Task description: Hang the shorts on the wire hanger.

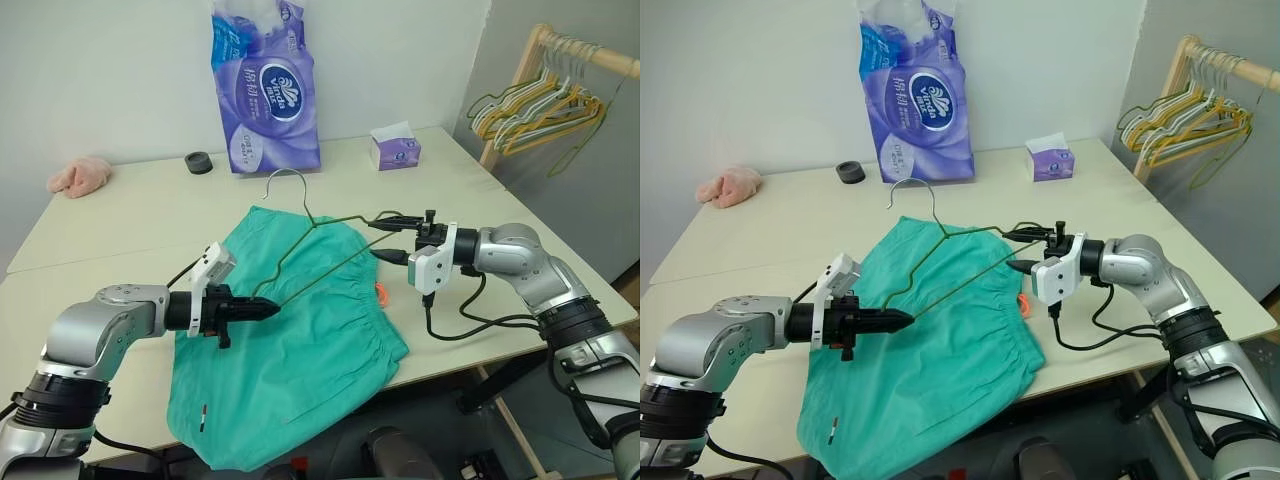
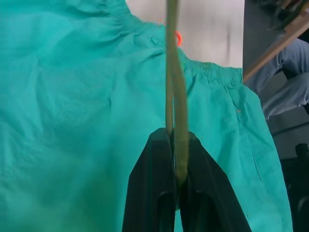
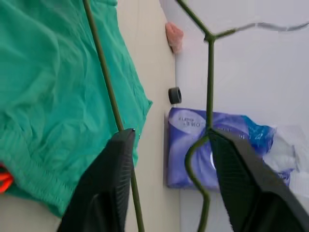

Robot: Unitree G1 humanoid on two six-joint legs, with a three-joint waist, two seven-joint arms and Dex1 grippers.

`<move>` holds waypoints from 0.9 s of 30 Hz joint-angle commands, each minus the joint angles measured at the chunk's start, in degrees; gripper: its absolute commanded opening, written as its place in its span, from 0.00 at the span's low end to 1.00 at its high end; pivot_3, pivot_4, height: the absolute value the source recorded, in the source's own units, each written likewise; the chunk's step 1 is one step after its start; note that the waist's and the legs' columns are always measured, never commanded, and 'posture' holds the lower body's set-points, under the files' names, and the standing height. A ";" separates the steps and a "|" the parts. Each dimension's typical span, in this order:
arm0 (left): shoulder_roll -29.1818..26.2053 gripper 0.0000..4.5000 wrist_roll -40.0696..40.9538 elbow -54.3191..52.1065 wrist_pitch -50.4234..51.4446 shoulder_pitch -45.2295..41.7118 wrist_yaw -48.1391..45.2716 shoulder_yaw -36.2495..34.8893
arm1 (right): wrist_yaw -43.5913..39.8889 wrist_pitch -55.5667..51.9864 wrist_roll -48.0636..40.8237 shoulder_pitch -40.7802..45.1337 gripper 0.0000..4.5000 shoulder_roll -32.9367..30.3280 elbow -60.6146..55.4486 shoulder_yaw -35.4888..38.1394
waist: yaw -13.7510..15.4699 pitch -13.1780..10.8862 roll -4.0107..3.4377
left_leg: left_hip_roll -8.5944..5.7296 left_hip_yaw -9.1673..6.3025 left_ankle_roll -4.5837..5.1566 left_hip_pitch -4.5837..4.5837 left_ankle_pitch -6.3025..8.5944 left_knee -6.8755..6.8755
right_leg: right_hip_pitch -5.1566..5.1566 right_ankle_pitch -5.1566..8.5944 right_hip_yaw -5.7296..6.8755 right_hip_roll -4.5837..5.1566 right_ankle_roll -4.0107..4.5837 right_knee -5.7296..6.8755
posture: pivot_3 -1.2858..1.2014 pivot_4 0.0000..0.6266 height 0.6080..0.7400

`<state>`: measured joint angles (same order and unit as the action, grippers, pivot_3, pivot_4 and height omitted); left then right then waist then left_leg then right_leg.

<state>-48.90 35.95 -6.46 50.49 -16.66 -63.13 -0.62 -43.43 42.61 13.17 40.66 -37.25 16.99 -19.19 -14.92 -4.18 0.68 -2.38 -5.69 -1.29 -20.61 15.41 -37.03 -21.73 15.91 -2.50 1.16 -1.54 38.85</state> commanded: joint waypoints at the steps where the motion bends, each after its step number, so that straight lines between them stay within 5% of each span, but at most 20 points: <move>1: -0.37 0.00 -0.15 -1.52 -1.65 -0.91 0.81 -2.32 | -3.37 -5.73 -7.07 -1.78 0.87 -1.22 -5.38 2.62 | 0.30 0.00 0.00 | 0.00 -0.02 0.00 -0.01 0.00 0.00 | 0.00 0.00 0.01 0.00 0.00 0.00 | 0.41 0.08 1.00; 3: -1.13 0.00 -1.80 -1.87 -3.58 -1.03 1.25 -1.94 | -7.51 -20.19 -16.31 -4.84 0.98 -2.09 -11.38 4.60 | 0.63 0.00 0.01 | 0.00 -0.01 0.00 -0.01 0.00 -0.02 | 0.01 0.00 0.00 0.01 0.00 -0.01 | 0.41 0.08 1.00; 5: -3.38 0.00 -5.50 -2.58 -7.87 -0.70 0.08 0.04 | -10.15 -36.60 -23.84 -6.18 0.98 -3.06 -17.58 6.42 | 0.80 -0.02 0.00 | 0.00 -0.04 0.00 -0.03 0.00 -0.04 | 0.01 0.00 0.02 0.01 0.01 0.00 | 0.41 0.08 1.00; 10: -8.37 0.00 -14.60 -1.48 -18.77 -1.92 -3.48 4.59 | -14.78 -56.82 -26.75 -4.30 0.98 -6.91 -24.55 6.34 | 0.97 -0.08 -0.11 | 0.00 -0.05 0.00 -0.02 0.00 -0.01 | 0.00 0.05 0.04 0.02 -0.01 -0.03 | 0.40 0.08 1.00; 24: -9.22 0.00 -17.73 -5.84 -21.69 -4.20 -6.67 5.47 | -23.53 -63.70 -14.08 5.50 0.98 -3.46 -13.96 -6.69 | 0.53 -0.16 -0.18 | 0.03 -0.01 0.01 -0.19 0.00 0.01 | -0.24 0.21 0.06 0.01 -0.22 0.03 | 0.41 0.07 1.00; 27: -9.62 0.00 -18.23 -6.17 -22.02 -3.75 -6.73 5.42 | -28.14 -63.96 -12.97 6.90 0.86 -3.55 -12.00 -8.81 | 0.61 -0.16 -0.19 | 0.02 -0.02 0.00 -0.21 0.00 0.00 | -0.25 0.21 0.07 0.01 -0.22 0.04 | 0.42 0.07 1.00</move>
<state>-57.35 17.94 -11.21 29.30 -20.20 -69.53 6.27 -68.87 -22.08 -0.60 45.81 -40.36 5.20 -27.57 -14.31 -4.34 0.49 -2.36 -5.71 -1.28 -20.81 15.42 -37.03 -21.98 16.12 -2.43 1.17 -1.76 38.88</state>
